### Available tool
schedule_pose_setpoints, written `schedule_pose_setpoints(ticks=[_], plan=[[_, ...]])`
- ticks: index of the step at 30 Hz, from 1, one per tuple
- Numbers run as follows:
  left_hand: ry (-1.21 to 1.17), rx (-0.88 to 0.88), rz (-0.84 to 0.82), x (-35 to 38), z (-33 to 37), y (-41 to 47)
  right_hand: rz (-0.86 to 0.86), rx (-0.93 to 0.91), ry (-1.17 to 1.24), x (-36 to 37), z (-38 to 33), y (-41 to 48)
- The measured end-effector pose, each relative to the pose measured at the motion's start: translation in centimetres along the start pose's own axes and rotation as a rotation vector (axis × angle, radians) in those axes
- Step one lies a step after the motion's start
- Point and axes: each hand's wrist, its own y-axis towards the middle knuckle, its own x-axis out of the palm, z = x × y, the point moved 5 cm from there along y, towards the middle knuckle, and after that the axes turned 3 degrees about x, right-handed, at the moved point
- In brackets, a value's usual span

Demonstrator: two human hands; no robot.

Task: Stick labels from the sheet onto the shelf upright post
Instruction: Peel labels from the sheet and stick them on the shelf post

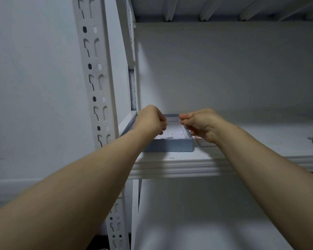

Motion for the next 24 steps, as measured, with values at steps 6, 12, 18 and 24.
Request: schedule_pose_setpoints(ticks=[6,12,18,24], plan=[[-0.497,-0.276,-0.083,0.6,1.0,0.1,0.026,-0.13,-0.177,1.0,-1.0,0.1],[-0.801,-0.486,-0.262,1.8,0.6,-0.3,0.042,-0.198,-0.148,1.4,-1.2,-0.4],[-0.898,-0.512,-0.237,1.2,0.9,-0.9,0.076,-0.281,-0.163,1.5,-1.7,-0.7],[-1.041,-0.534,-0.105,0.9,0.8,-0.8,0.078,-0.349,-0.192,1.9,-2.2,-0.9]])
